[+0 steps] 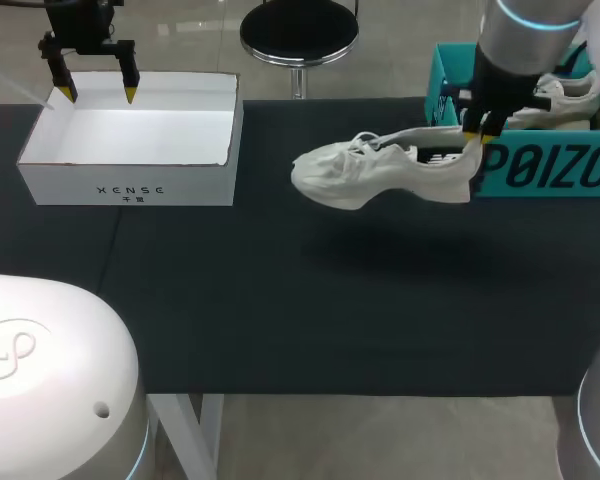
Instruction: Take the shoe out of the shoebox, open the shoe tongue, remove and reinsert the insole, then place the shoe into the shoebox
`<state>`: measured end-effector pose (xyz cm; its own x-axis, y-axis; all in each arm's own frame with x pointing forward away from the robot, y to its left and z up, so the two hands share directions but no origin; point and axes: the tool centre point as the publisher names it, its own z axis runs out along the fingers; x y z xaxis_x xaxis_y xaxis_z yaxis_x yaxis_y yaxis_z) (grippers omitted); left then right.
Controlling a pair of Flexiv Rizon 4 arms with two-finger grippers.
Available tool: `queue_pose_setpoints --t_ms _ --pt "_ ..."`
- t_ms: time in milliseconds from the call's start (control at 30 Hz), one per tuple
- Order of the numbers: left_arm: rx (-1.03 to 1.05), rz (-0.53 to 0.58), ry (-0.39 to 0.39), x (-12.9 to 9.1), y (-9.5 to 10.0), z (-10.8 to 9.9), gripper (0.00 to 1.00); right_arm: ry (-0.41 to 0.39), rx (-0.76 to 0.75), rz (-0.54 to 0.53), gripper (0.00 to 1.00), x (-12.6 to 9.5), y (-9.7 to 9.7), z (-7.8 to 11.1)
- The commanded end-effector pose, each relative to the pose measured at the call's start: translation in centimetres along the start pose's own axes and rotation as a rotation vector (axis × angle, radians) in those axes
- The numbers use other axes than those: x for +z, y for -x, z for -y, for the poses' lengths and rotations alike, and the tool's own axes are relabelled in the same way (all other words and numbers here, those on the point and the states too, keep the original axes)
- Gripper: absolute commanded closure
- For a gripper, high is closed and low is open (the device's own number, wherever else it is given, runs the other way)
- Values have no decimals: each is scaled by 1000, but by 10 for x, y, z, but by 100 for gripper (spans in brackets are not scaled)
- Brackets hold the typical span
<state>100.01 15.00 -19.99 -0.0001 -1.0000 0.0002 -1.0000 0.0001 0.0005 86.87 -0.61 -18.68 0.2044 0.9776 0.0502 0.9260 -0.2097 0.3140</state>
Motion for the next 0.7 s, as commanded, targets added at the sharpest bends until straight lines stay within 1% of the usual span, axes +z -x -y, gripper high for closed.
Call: queue_pose_setpoints --t_ms 33,200,300,367,533,700 --pt "0 0 0 0 0 0 0 46 12 -30 100 29 -7 15" --pt "0 0 0 0 0 0 0 53 33 -56 100 50 -9 29" --pt "0 0 0 0 0 0 0 49 43 -66 100 63 -7 34" --pt "0 0 0 0 0 0 0 64 47 -87 100 71 -6 37" --pt "0 0 0 0 0 0 0 60 52 -136 100 93 -5 42" --pt "0 0 0 0 0 0 0 29 26 -175 100 113 -9 43"
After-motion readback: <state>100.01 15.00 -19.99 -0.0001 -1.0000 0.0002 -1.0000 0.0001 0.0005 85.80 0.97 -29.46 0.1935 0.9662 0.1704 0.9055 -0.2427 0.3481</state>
